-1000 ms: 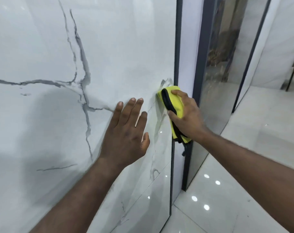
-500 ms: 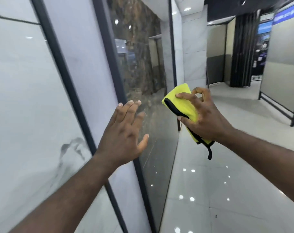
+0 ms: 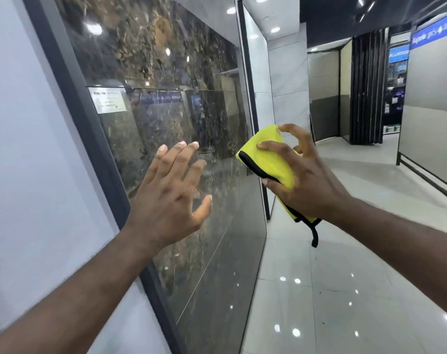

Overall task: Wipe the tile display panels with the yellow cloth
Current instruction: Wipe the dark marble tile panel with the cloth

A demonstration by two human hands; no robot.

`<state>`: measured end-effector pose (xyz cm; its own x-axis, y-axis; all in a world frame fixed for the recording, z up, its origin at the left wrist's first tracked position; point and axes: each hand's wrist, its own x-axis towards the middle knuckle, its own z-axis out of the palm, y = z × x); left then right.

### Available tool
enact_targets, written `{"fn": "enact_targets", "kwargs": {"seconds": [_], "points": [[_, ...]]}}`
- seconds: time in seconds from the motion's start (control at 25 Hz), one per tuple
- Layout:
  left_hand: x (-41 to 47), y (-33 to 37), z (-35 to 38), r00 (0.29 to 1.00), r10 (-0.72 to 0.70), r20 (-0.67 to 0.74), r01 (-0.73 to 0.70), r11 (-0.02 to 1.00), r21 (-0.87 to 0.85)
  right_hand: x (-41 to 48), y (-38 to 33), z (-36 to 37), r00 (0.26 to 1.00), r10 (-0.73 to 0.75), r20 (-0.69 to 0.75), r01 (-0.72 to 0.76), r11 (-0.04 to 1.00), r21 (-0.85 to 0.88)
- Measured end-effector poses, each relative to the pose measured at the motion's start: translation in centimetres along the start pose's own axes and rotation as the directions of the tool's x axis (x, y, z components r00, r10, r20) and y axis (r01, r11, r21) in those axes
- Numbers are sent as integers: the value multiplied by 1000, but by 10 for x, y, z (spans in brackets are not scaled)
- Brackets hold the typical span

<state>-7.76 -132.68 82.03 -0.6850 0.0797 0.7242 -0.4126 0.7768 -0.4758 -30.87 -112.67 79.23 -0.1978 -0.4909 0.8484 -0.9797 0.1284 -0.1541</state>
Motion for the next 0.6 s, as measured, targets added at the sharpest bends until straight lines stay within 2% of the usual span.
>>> {"fn": "enact_targets", "kwargs": {"seconds": [0.16, 0.28, 0.44, 0.6], "points": [[48, -27, 52, 999, -48, -21, 50, 997, 56, 60, 43, 56, 998, -56, -29, 58, 996, 63], [72, -57, 89, 991, -97, -88, 109, 985, 136, 117, 62, 106, 989, -130, -75, 139, 980, 144], [105, -112, 128, 974, -169, -152, 198, 959, 203, 205, 67, 170, 976, -213, -55, 220, 942, 252], [120, -154, 154, 959, -212, -187, 263, 910, 319, 264, 65, 224, 955, -274, -113, 296, 894, 337]]}}
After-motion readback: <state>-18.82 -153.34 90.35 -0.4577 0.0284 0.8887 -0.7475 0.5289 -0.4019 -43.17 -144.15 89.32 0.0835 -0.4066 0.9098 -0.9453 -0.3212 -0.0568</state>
